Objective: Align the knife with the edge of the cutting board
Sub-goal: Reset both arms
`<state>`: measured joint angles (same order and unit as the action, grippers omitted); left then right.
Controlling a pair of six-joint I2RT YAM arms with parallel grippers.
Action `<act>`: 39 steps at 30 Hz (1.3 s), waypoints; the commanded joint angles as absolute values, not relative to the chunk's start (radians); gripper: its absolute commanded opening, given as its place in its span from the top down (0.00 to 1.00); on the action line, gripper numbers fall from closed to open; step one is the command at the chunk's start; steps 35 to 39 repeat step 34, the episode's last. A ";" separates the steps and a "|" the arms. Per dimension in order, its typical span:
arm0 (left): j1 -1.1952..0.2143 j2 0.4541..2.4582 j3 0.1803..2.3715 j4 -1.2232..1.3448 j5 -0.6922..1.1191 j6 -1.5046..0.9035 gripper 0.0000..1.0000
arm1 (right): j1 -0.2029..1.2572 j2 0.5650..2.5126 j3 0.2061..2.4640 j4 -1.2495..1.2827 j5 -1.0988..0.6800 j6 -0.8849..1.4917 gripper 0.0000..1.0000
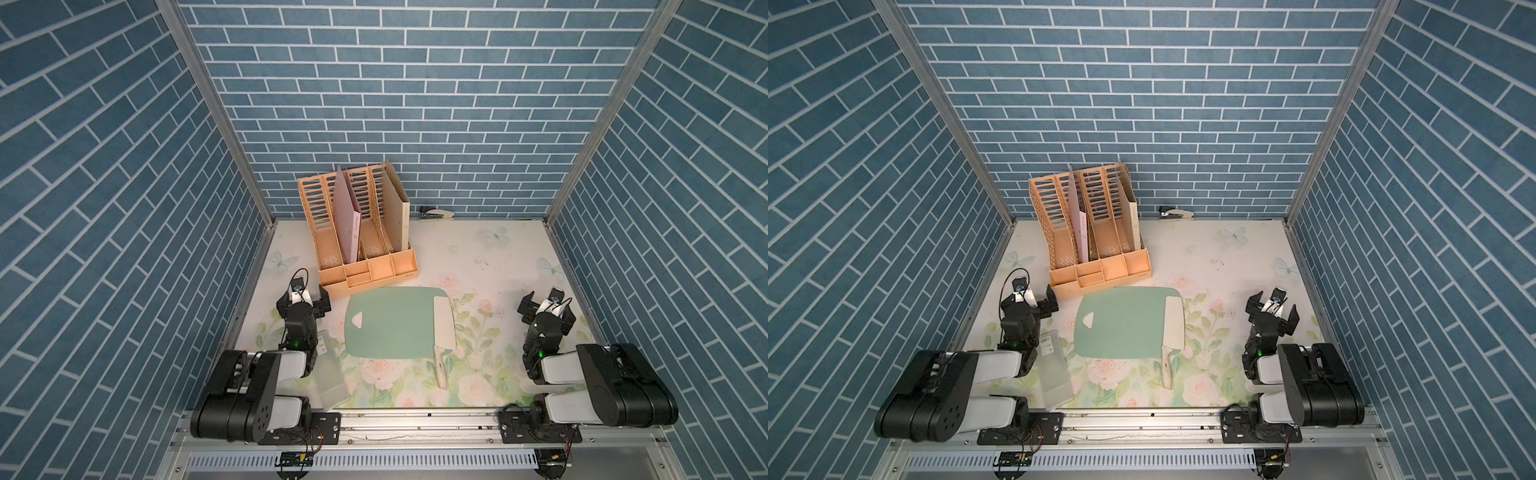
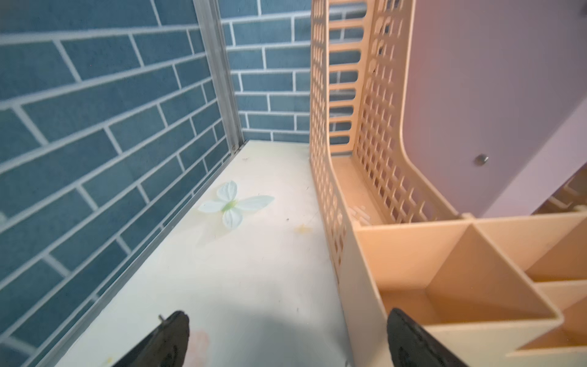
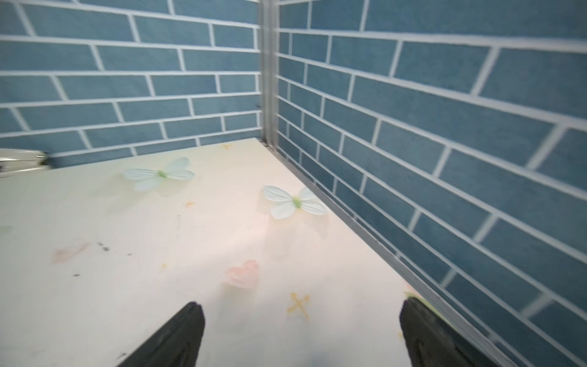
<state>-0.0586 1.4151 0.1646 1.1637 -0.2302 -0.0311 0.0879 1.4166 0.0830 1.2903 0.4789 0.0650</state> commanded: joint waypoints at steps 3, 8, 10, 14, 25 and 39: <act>-0.028 1.519 0.165 1.383 -0.115 -0.017 0.00 | 0.069 1.492 0.090 1.490 0.202 0.006 0.06; -0.028 1.534 0.198 1.343 -0.109 -0.016 0.01 | 0.057 1.525 0.203 1.293 0.202 0.015 0.03; -0.028 1.526 0.199 1.326 -0.099 -0.015 0.00 | 0.060 1.521 0.193 1.313 0.204 0.010 0.00; -0.029 1.524 0.202 1.318 -0.094 -0.010 0.00 | 0.065 1.528 0.196 1.329 0.204 0.002 0.00; -0.029 1.525 0.202 1.320 -0.093 -0.011 0.00 | 0.066 1.533 0.191 1.342 0.194 0.000 0.00; -0.030 1.526 0.202 1.321 -0.094 -0.011 0.00 | 0.066 1.532 0.189 1.340 0.191 -0.001 0.00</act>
